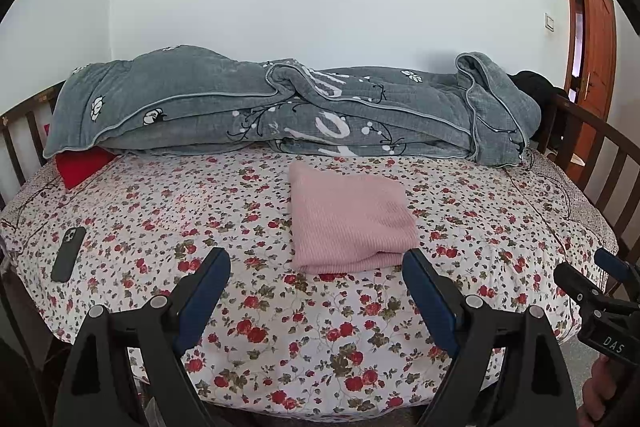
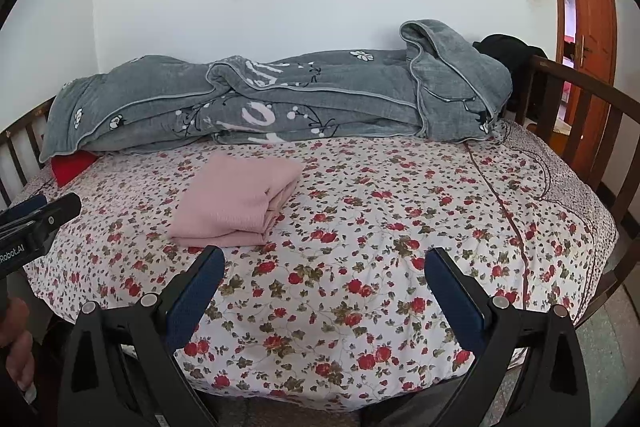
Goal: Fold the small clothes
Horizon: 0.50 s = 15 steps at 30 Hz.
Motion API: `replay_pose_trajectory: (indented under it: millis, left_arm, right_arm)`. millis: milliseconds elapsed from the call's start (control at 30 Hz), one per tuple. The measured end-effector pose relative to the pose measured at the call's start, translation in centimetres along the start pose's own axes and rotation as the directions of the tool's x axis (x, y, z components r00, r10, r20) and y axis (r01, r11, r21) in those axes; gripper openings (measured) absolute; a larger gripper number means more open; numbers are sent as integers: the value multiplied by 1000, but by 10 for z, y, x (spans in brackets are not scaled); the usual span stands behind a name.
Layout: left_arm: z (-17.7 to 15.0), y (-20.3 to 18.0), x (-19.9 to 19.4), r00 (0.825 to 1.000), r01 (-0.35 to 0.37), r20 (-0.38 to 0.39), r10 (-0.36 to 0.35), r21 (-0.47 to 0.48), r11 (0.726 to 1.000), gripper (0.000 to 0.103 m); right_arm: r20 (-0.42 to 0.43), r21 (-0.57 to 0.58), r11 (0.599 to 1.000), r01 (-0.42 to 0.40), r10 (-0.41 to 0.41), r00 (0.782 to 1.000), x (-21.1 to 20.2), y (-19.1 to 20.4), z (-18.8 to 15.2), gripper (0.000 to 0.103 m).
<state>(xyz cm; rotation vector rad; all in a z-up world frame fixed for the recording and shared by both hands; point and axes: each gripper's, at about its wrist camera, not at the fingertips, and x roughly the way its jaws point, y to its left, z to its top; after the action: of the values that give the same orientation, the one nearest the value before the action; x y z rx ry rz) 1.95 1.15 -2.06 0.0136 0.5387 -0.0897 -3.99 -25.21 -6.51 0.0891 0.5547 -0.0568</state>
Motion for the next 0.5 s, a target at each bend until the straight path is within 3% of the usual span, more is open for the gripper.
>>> replay_pose_trajectory:
  millis: [500]
  left_arm:
    - [-3,2,-2,1000,0,2,0,-16,1000,87]
  right_arm:
    - [4,22,1000,4,-4,1000,-2,-5,0,99]
